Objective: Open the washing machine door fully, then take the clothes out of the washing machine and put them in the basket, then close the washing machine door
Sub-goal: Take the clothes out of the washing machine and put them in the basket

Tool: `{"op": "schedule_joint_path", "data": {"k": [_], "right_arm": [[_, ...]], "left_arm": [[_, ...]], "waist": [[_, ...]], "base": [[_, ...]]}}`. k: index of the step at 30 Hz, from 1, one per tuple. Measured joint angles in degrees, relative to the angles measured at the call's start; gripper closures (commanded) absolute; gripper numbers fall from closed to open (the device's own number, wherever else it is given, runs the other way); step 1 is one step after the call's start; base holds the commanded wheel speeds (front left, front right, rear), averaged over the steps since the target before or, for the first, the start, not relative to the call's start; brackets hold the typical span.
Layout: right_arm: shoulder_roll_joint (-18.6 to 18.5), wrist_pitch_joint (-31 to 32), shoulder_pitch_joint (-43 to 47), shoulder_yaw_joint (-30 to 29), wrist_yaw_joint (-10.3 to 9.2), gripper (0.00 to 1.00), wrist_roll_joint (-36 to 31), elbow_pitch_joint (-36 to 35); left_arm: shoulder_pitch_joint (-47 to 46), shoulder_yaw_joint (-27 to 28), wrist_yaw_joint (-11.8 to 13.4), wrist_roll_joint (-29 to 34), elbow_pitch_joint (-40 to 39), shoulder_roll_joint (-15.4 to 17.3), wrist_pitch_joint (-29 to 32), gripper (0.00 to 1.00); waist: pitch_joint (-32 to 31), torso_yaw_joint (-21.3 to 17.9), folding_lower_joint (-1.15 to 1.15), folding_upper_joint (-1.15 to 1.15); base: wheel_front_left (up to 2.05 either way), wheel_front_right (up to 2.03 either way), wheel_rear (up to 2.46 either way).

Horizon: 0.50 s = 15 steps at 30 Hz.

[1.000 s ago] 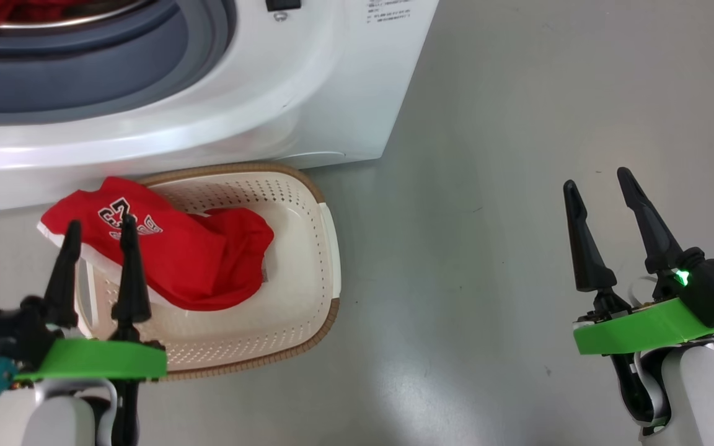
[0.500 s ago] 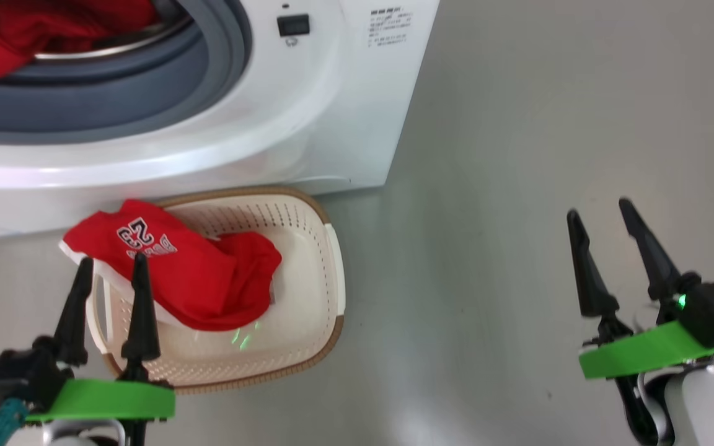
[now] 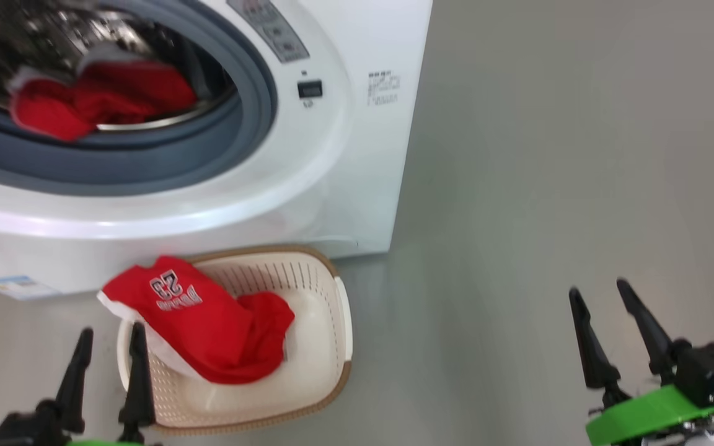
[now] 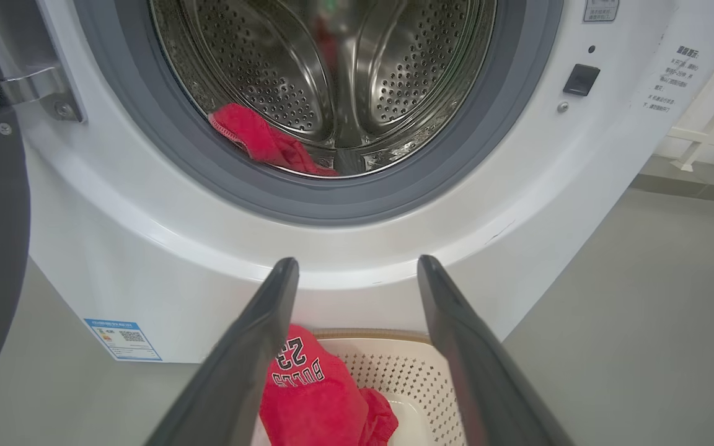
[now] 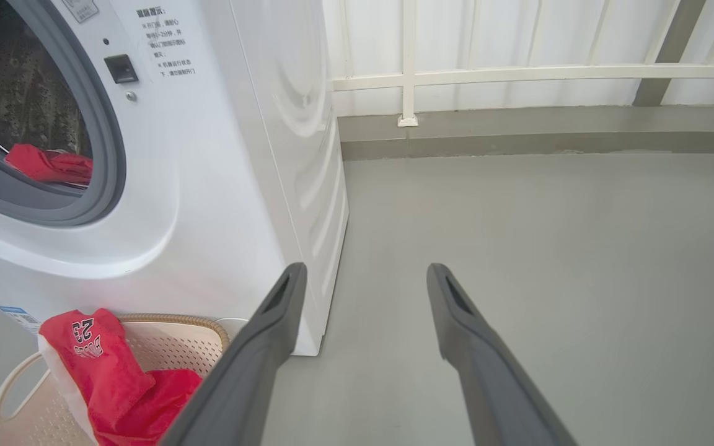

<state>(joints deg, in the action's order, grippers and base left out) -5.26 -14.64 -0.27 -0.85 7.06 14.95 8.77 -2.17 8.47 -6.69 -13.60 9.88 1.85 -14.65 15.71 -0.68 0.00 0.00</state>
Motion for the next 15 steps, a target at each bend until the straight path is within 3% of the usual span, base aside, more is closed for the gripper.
{"op": "schedule_joint_path", "data": {"k": [15], "right_arm": [[-0.1,0.0,9.8,-1.7,0.00,0.00,1.1,0.2]], "left_arm": [[9.8,2.1,-0.4,0.5,-1.7,0.2,0.0,0.00]], "waist": [[-10.5,1.3,0.00,0.00]], "base": [[0.00,0.00,0.00]]}}
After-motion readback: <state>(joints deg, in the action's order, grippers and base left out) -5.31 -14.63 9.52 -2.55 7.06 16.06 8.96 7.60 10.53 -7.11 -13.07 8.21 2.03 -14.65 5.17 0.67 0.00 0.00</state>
